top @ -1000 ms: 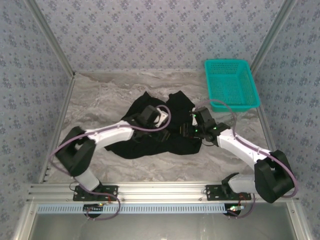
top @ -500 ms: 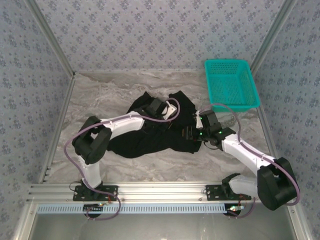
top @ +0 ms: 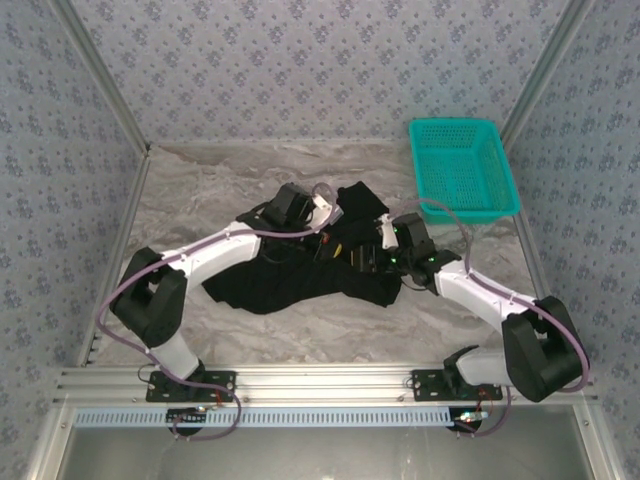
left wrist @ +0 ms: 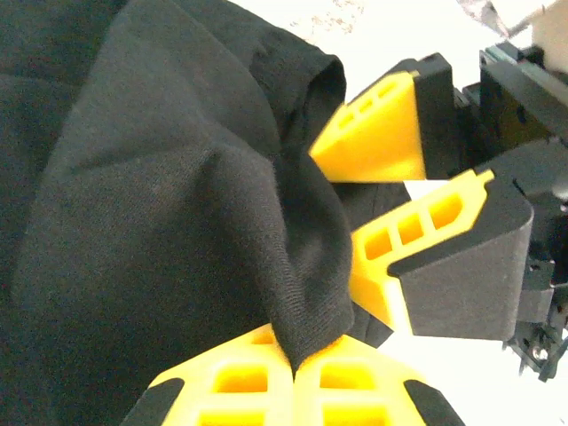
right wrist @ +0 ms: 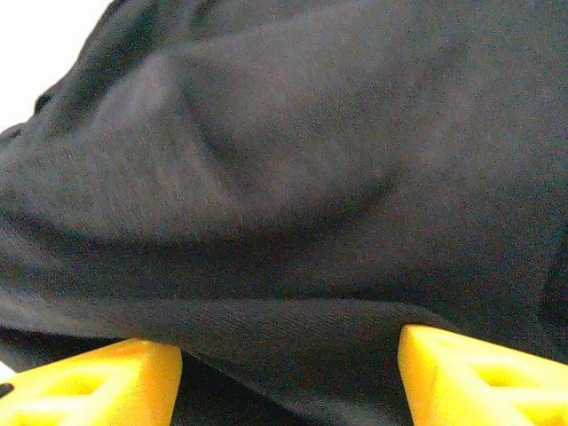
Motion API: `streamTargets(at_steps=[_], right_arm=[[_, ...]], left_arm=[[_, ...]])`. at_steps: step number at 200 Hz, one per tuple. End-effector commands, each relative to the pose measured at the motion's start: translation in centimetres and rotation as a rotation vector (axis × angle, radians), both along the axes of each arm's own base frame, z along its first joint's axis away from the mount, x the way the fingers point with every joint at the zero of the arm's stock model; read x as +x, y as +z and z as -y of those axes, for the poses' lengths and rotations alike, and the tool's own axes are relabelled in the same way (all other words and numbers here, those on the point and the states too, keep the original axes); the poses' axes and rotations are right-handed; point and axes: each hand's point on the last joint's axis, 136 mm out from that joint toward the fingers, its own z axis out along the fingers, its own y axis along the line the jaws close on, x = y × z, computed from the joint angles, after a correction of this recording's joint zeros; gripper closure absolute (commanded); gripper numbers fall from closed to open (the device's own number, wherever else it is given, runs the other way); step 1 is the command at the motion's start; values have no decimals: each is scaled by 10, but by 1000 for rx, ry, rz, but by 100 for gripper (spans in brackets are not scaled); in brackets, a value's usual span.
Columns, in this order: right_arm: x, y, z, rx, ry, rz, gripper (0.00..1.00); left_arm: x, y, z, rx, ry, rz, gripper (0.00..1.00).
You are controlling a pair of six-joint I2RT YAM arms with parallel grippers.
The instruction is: Fold the inside-out t-shirt
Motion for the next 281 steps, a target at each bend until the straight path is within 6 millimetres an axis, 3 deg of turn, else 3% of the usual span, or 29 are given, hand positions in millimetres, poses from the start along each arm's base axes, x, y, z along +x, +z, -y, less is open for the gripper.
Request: streamTargets(at_steps=[1, 37, 60, 78, 98, 115, 138, 151, 174, 196, 236, 281], right_arm=[[12, 16, -18, 55, 53, 71, 29], [5, 8, -38, 81, 145, 64, 22], [-3, 3, -31, 24, 148, 104, 19], [5, -3, -23, -32, 101, 131, 23], [17, -4, -28, -41, 105, 152, 38], [25, 2, -34, -9, 125, 159, 65], [7, 23, -30, 37, 194, 136, 93], [-12, 40, -28, 101, 247, 116, 100], [-43, 69, -28, 248, 332, 64, 100], [-57, 95, -32, 399, 385, 41, 100], [-40, 121, -26, 598, 354, 56, 100], [-16, 117, -22, 581, 269, 45, 100]], left_arm=[[-12, 23, 5, -84, -50, 5, 99], [-9, 22, 2, -66, -24, 14, 100], [-8, 24, 1, -65, -16, 21, 100], [-11, 28, 2, -83, -34, 21, 100], [-15, 31, 3, -96, -54, 20, 100], [-16, 32, -1, -87, -46, 39, 100], [2, 20, -22, 22, 90, 107, 100], [17, 11, -38, 91, 195, 150, 97], [34, 0, -57, 182, 308, 208, 87], [40, 0, -60, 207, 341, 232, 72], [26, 18, -66, 196, 360, 262, 53], [-26, 59, -58, -8, 239, 261, 44]])
